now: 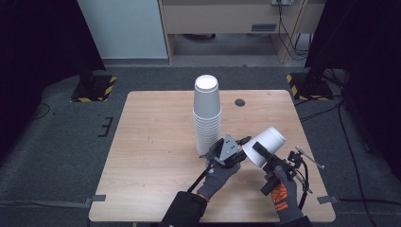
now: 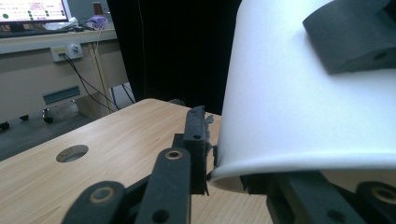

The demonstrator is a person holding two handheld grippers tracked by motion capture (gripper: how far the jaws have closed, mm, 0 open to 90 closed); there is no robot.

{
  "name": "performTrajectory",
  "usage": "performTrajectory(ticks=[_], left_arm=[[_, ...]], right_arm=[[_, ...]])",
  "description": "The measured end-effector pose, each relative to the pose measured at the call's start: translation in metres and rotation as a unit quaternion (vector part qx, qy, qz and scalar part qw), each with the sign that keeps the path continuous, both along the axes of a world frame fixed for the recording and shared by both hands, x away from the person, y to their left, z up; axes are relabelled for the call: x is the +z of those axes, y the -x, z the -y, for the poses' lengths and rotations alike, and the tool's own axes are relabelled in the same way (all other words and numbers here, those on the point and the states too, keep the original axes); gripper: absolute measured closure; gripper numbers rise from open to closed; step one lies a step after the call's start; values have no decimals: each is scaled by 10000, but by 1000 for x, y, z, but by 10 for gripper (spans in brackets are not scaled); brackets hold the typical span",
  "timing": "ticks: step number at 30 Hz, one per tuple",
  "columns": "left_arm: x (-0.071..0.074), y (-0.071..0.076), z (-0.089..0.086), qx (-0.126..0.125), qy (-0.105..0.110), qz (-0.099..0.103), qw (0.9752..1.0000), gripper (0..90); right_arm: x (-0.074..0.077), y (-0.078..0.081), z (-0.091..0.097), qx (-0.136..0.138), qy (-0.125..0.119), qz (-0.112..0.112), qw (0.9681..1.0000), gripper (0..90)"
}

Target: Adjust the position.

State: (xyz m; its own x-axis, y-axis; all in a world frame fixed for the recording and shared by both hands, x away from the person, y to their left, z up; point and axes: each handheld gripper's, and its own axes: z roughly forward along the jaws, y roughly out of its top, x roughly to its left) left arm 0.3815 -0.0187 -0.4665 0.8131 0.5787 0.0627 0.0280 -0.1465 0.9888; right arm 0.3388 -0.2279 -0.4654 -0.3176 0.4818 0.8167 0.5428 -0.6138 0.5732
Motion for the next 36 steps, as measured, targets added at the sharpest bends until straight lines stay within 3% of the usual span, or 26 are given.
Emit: performTrajectory(ticks=[8,14,36], left_arm=[[-3,4,-4,-134,-130,46,9998,826],[-4,6,-9,-205,-186,-53,9996,835],[5,17,-21,-272,-184,-143,9994,848]], right_arm=[[-1,-2,2,42,-93,-45,9999,134],[-2,-3,3,63,-27,-16,10000,133],[1,-7,8,125,-125,98,9998,77]])
